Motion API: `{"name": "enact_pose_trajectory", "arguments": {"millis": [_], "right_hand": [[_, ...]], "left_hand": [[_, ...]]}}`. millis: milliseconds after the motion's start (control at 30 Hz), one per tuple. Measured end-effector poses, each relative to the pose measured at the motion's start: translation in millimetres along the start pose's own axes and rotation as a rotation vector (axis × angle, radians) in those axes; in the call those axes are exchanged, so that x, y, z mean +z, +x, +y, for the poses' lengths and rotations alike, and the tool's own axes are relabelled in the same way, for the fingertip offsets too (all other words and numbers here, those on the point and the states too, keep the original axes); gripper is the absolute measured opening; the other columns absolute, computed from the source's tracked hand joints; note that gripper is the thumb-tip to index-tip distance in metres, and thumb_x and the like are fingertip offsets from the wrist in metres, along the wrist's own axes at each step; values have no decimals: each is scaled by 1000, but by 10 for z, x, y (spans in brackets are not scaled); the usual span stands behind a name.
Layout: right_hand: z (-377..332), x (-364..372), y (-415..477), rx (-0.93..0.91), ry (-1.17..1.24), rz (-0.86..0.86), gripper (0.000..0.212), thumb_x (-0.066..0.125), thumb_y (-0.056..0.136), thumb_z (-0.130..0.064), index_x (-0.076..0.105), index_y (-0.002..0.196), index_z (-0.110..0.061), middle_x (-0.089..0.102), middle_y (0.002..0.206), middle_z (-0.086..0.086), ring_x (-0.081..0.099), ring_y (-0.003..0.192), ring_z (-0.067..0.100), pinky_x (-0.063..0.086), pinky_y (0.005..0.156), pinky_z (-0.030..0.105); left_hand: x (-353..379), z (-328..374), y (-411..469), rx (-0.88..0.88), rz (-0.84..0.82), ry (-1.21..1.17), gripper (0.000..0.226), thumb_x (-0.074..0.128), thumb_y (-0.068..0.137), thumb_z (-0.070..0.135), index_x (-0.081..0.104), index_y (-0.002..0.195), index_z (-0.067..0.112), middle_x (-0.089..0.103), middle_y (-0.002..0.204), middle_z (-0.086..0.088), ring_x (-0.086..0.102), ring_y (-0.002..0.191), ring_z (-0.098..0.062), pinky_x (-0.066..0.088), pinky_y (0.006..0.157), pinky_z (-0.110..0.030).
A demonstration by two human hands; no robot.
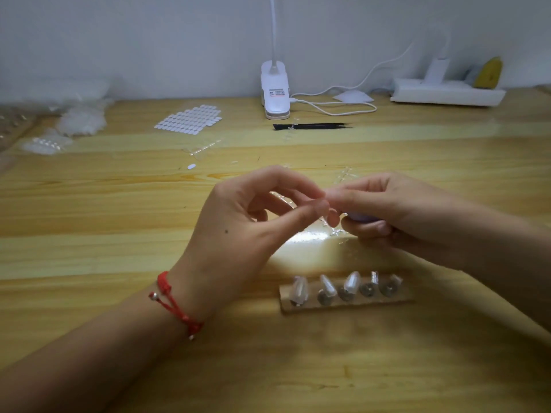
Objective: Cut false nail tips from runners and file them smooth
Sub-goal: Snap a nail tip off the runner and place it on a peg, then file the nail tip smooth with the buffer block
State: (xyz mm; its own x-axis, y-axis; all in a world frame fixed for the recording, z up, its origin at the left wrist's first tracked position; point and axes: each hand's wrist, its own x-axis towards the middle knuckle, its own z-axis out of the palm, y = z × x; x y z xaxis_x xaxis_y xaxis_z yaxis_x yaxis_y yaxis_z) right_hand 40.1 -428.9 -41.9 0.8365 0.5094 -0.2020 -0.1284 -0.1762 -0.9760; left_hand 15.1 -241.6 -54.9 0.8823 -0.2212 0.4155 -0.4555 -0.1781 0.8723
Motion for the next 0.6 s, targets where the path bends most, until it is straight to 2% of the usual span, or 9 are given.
{"name": "enact_pose_trajectory", "arguments": {"millis": [100, 167, 333, 400, 467, 600], "right_hand": [[42, 24, 16, -23, 35, 22, 16, 67, 72, -35, 75, 63, -24, 56, 48, -15, 30, 36, 0, 23, 38, 8], [68, 12, 8, -46, 64, 19, 16, 66, 75, -34, 76, 68, -25, 58, 48, -16, 30, 37, 0, 25, 38, 7], [113, -17, 23, -103, 72, 4, 20, 70, 79, -34, 78, 94, -24, 57, 54, -18, 28, 42, 2, 26, 40, 7], [147, -11, 41, -118, 23, 35, 31, 76, 75, -38, 77, 103, -26, 49, 62, -6, 25, 47, 5, 25, 42, 10], [180, 5, 44, -124, 13, 123, 36, 82, 65, -40, 78, 98, -27, 44, 64, 3, 26, 46, 5, 26, 41, 12], [204, 40, 25, -149, 74, 226, 33, 83, 58, -41, 79, 86, -25, 45, 52, -8, 31, 44, 3, 29, 40, 11]], "left_hand": [[18, -3, -1, -62, 22, 9, 13, 75, 72, 29, 73, 83, 21, 73, 76, 4, 68, 67, -13, 48, 60, -48], [34, -7, 8, -96, 17, 11, 14, 75, 73, 26, 74, 86, 18, 74, 79, 2, 68, 70, -15, 51, 63, -47], [21, 10, 12, -161, 5, -40, 22, 73, 70, 31, 76, 91, 23, 75, 84, 4, 69, 73, -16, 55, 70, -42], [11, 5, 2, -177, -24, -52, 23, 74, 71, 28, 76, 94, 23, 75, 85, 4, 68, 71, -14, 55, 67, -33], [19, -9, 1, -200, -41, -90, 26, 78, 70, 24, 74, 96, 22, 75, 83, 5, 66, 69, -7, 54, 64, -20], [37, -35, 16, -303, 2, -230, 36, 75, 64, 27, 70, 99, 19, 74, 78, 4, 62, 62, -3, 45, 56, -9]]}}
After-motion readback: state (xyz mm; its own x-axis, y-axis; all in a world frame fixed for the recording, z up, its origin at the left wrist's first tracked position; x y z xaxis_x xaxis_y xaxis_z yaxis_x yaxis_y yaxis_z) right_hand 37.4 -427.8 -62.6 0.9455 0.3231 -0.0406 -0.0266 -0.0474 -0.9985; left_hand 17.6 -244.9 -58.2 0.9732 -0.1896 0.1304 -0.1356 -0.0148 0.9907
